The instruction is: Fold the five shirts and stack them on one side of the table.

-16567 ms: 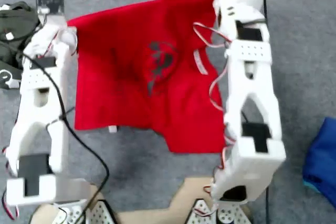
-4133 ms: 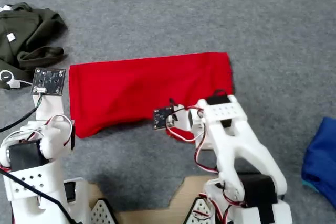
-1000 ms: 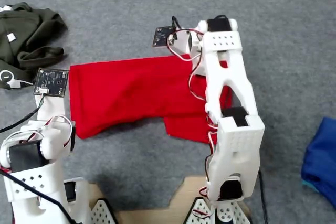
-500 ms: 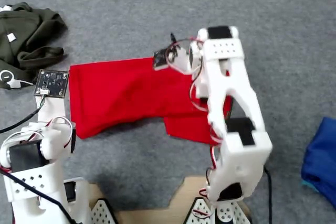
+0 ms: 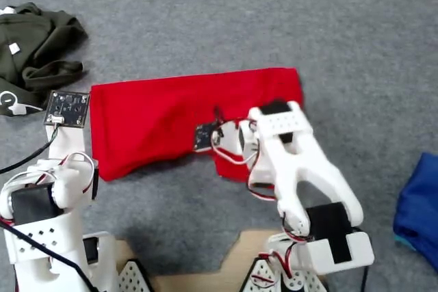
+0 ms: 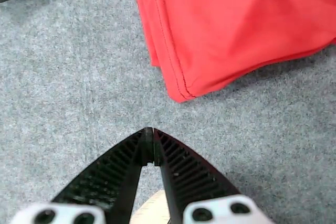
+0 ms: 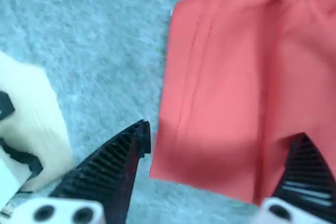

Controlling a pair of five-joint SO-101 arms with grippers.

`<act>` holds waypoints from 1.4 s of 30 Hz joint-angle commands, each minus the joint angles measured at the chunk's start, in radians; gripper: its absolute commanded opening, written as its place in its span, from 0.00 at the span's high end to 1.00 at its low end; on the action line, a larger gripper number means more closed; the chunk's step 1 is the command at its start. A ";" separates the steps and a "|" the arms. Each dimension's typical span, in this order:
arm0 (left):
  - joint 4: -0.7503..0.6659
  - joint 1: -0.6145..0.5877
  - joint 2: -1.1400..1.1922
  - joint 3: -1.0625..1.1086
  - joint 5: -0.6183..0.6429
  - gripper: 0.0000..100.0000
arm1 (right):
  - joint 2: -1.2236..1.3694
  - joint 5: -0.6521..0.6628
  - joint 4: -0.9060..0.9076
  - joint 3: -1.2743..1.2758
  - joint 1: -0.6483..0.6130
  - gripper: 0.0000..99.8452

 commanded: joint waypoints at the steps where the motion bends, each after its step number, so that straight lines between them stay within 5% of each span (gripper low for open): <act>1: -0.003 -0.006 -0.008 -0.044 -0.011 0.98 | 0.018 -0.037 -0.054 0.022 -0.018 0.60; 16: -0.002 -0.009 -0.008 -0.044 -0.011 0.98 | 0.148 -0.060 -0.110 0.008 -0.012 0.61; 28: 0.005 -0.009 -0.008 -0.046 -0.011 0.98 | 0.150 -0.072 -0.115 0.008 -0.010 0.86; 42: 0.005 -0.009 -0.008 -0.046 -0.015 0.98 | 0.076 -0.072 -0.021 -0.088 0.028 0.81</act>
